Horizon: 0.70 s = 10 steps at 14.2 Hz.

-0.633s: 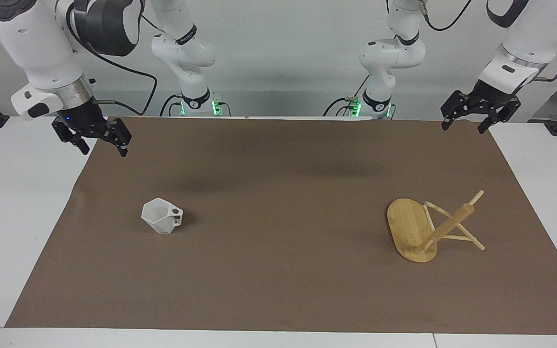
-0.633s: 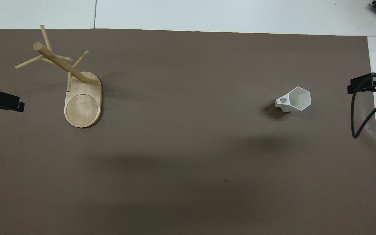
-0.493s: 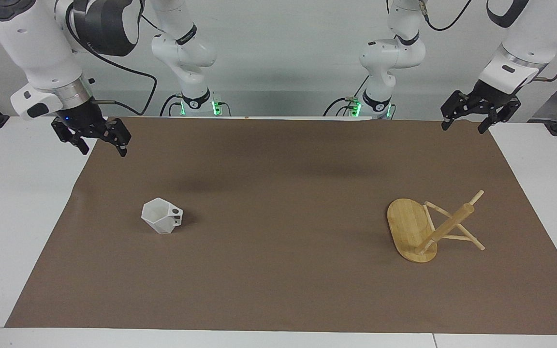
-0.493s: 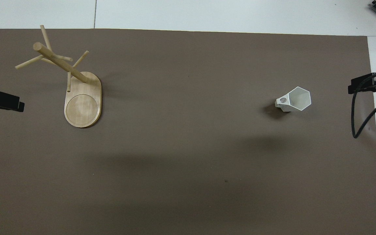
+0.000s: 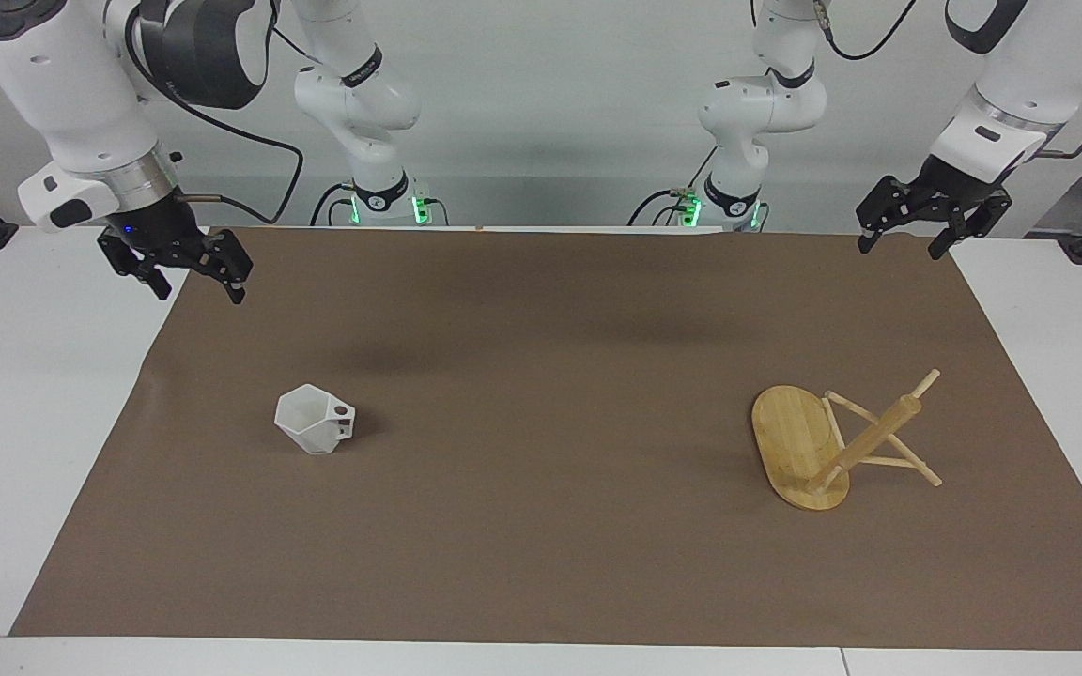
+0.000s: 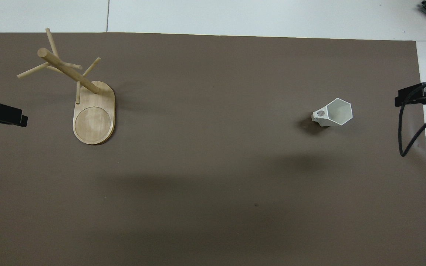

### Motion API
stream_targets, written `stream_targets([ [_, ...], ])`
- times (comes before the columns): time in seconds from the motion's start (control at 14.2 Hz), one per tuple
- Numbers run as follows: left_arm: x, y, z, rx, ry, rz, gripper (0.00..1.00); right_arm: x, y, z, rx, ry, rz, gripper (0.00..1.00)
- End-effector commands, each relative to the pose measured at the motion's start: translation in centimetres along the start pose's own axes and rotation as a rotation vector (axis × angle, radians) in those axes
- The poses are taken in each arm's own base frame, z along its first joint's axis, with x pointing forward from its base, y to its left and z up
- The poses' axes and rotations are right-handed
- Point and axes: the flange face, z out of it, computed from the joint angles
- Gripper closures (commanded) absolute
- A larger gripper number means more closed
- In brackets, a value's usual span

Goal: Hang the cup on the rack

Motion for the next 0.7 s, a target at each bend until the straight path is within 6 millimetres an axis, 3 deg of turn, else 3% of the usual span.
stream_targets([
  [0.0, -0.5, -0.1, -0.1, 0.014, -0.01, -0.01, 0.0, -1.1, -0.5, 1.1, -0.015, 0.019, 0.012, 0.0],
  [0.49, -0.5, -0.1, -0.1, 0.014, -0.01, -0.01, 0.0, -0.4, -0.8, 5.1, -0.013, 0.053, 0.003, 0.0],
  [0.63, -0.5, -0.1, -0.1, 0.014, -0.01, -0.01, 0.0, -0.2, -0.7, 7.0, -0.011, 0.05, 0.002, 0.0],
])
